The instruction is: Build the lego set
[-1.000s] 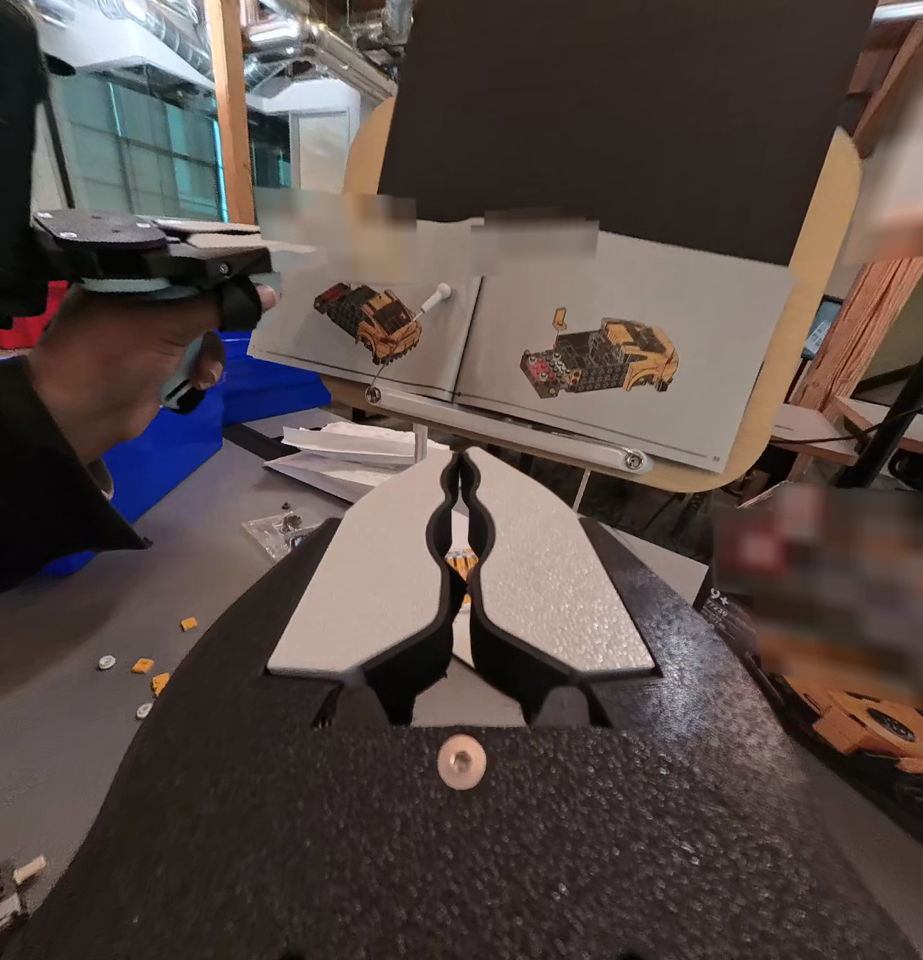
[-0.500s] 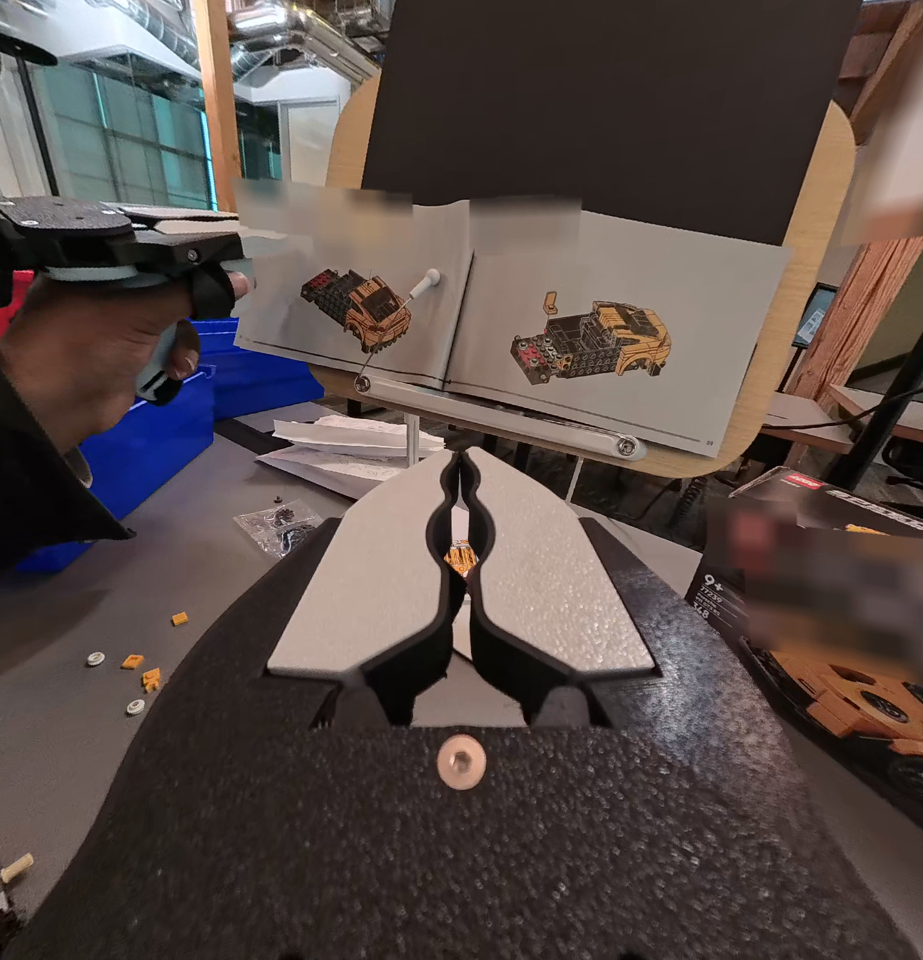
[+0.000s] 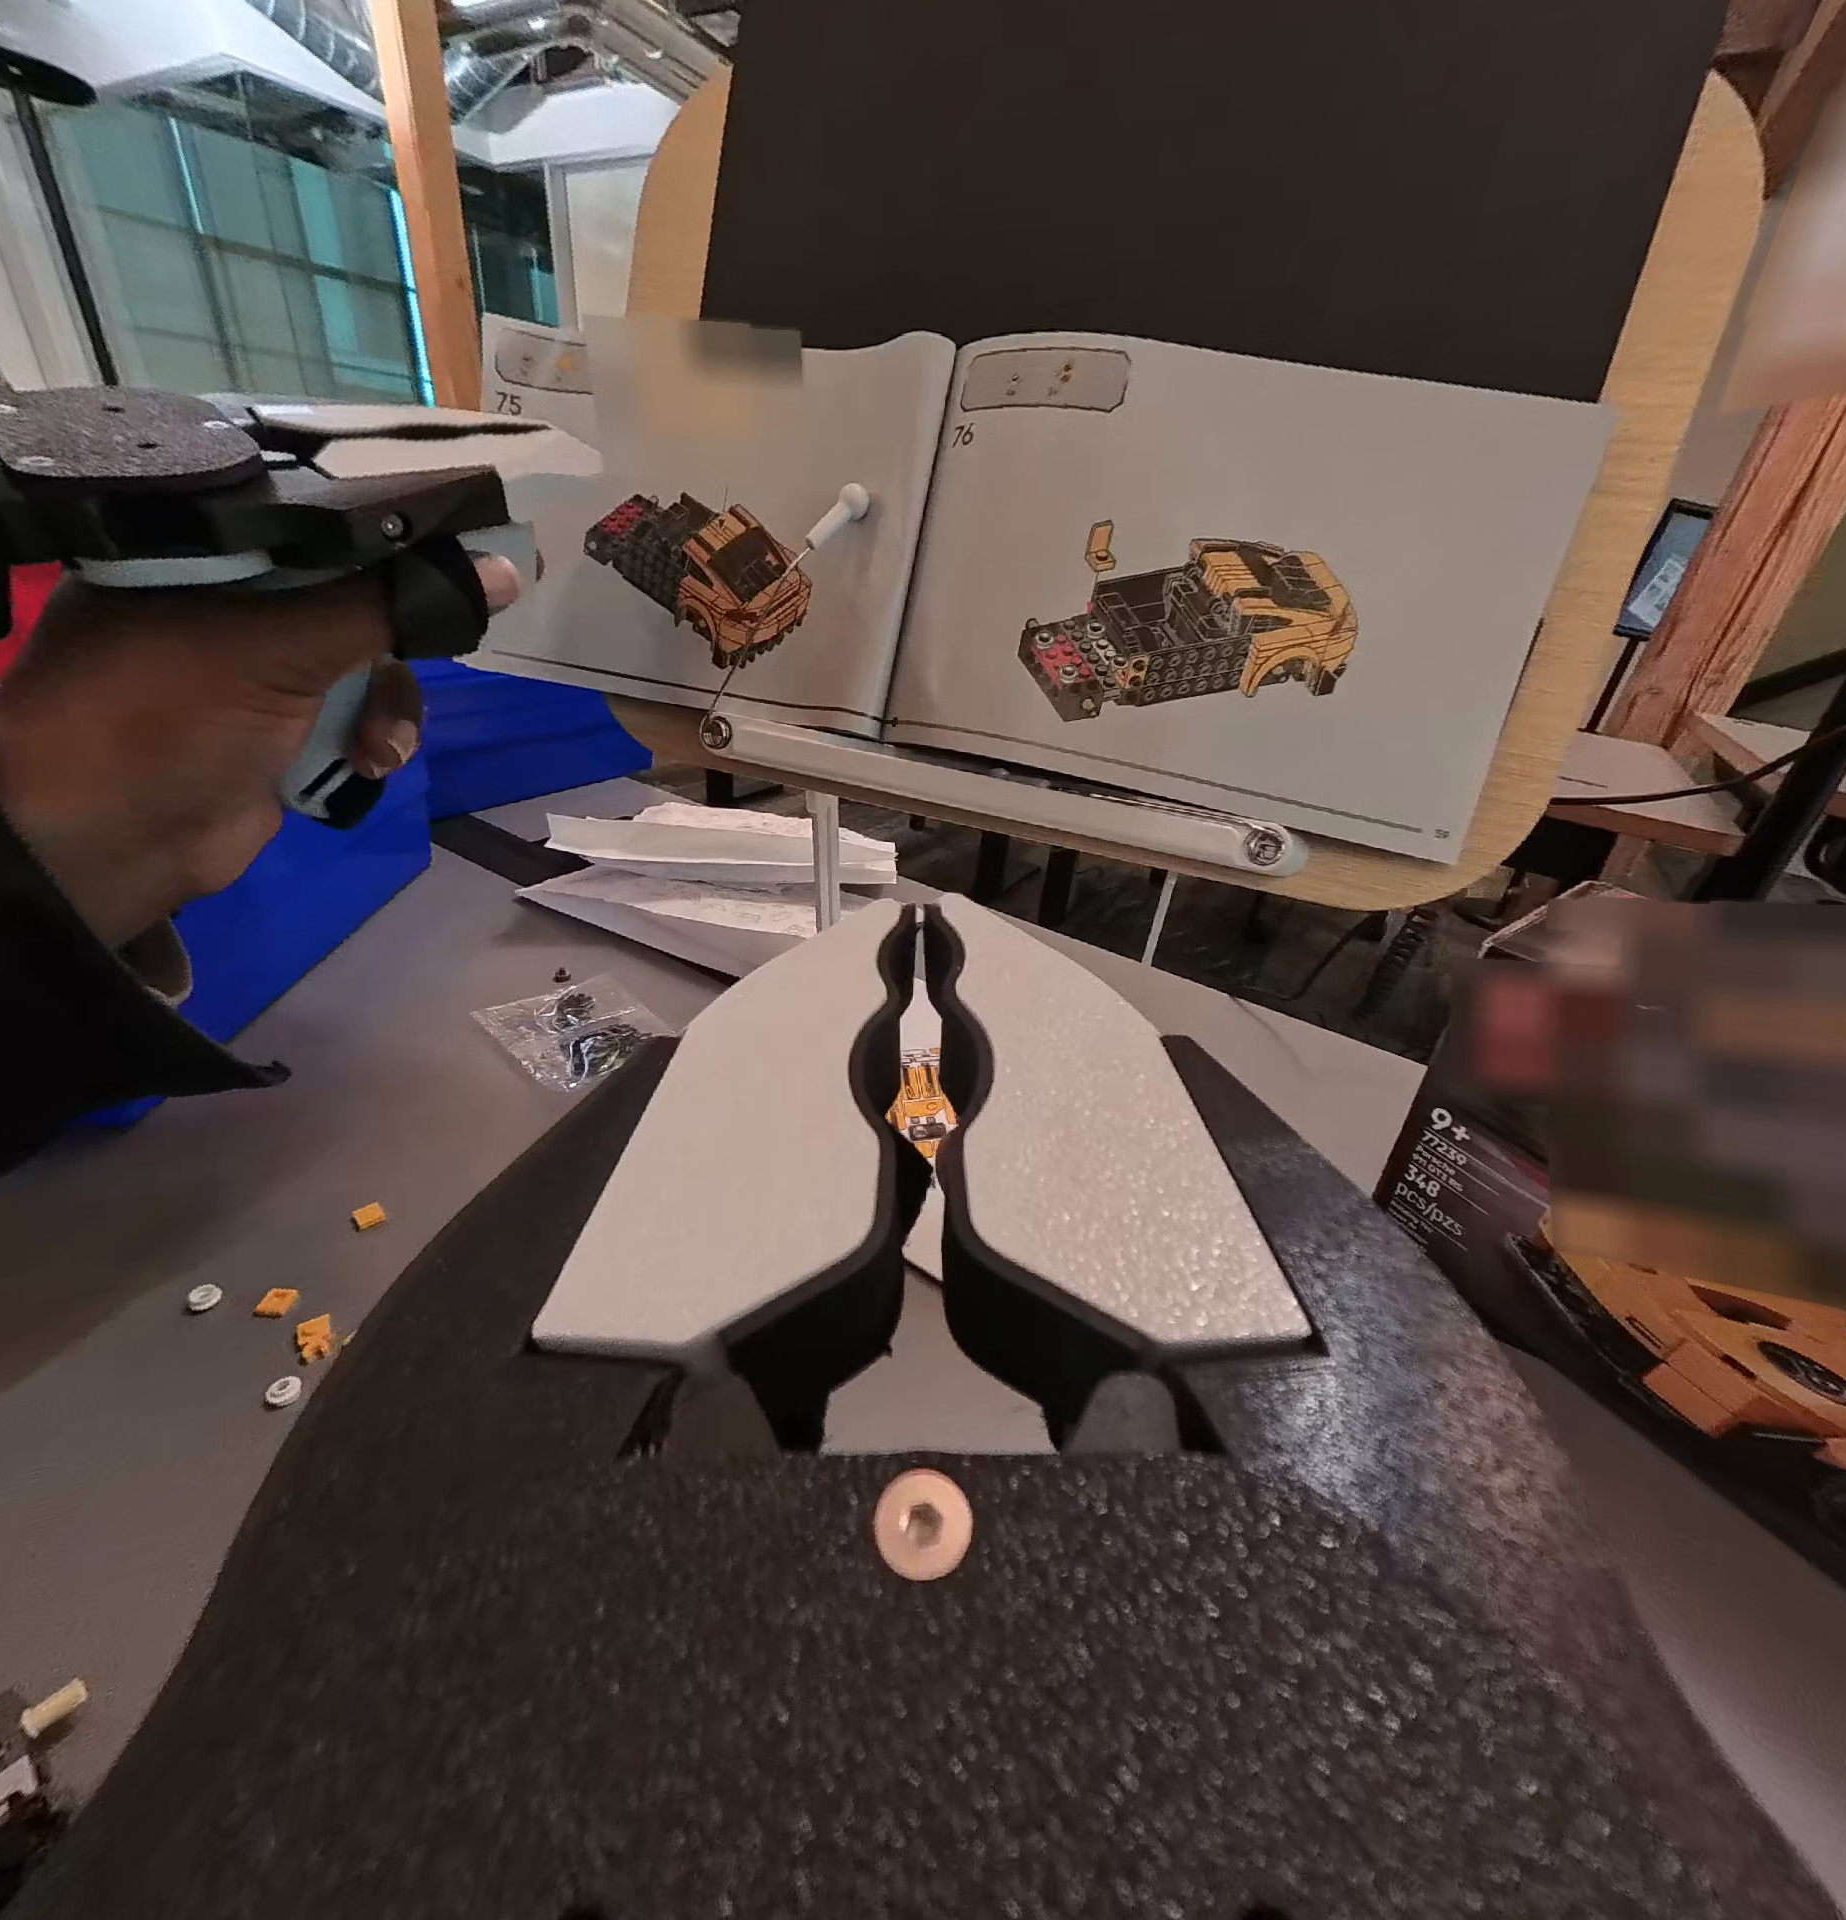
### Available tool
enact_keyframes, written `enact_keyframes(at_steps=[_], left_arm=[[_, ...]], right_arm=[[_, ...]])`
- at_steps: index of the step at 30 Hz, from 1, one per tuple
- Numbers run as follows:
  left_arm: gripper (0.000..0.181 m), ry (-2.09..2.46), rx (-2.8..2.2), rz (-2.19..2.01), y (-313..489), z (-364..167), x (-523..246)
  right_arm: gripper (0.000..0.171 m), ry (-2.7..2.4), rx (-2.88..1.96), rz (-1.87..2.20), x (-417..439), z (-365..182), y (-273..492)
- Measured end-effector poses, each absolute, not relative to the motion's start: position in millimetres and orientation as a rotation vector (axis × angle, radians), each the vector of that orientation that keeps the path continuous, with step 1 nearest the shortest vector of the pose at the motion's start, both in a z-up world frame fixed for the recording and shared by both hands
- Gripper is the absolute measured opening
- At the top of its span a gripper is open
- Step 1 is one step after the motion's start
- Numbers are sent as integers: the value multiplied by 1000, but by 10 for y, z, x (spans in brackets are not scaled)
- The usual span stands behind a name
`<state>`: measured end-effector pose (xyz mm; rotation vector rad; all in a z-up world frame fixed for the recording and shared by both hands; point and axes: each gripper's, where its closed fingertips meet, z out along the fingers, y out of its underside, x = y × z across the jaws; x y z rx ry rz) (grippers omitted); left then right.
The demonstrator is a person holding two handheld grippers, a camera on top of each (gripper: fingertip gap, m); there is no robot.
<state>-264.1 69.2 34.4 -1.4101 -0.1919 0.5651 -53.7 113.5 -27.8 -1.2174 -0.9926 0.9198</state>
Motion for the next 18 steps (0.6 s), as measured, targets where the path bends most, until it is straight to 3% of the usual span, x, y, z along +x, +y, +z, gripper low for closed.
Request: enact_keyframes(at_steps=[18], left_arm=[[3, -197, -1457, 474, 735, 172, -2679]], right_arm=[[1, -1007, -1214, 918, -550, -298, 1108]])
